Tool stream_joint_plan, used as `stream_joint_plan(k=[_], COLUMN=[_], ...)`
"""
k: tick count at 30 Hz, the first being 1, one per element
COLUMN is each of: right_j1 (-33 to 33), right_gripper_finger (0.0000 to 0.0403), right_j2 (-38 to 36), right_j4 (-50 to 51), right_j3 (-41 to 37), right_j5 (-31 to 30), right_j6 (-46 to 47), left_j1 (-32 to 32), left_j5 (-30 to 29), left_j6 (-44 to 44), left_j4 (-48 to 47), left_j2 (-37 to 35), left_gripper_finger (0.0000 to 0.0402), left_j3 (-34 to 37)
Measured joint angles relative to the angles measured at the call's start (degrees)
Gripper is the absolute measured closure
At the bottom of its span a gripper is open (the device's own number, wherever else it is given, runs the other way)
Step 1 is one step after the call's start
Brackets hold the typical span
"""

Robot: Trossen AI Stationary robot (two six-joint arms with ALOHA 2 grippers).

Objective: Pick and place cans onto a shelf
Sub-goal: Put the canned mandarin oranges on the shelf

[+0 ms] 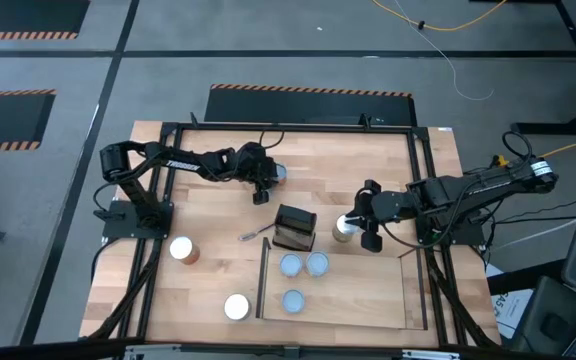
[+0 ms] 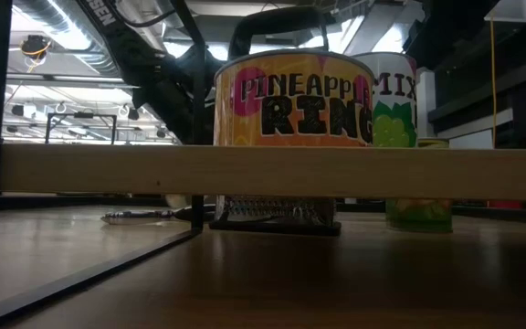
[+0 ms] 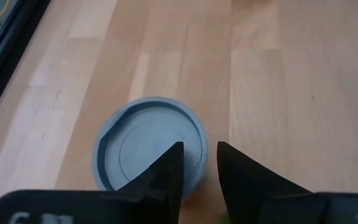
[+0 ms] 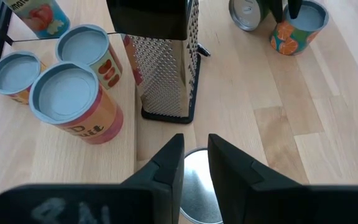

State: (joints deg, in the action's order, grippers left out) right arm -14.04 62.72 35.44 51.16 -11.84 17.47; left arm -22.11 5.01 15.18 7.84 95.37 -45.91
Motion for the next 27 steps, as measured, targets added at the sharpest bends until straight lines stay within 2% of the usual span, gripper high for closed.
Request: stream_joint_plan(k=[14, 27], right_j1=[0.0, 0.0], right_gripper_finger=[0.0326, 0.0326], right_j2=[0.0, 0.0], right_j4=[0.0, 0.0], right_j3=[0.0, 0.0], right_j5=[0.0, 0.0], right_j6=[0.0, 0.0], left_j1=[0.0, 0.0], left_j5=[-0.1, -0.1], left_j6=[0.0, -1.1], left_j4=[0.1, 3.3], left_j2=[0.0, -0.1], left_gripper_finger=[0.0393, 0.0397], left_j3=[0.0, 0.0])
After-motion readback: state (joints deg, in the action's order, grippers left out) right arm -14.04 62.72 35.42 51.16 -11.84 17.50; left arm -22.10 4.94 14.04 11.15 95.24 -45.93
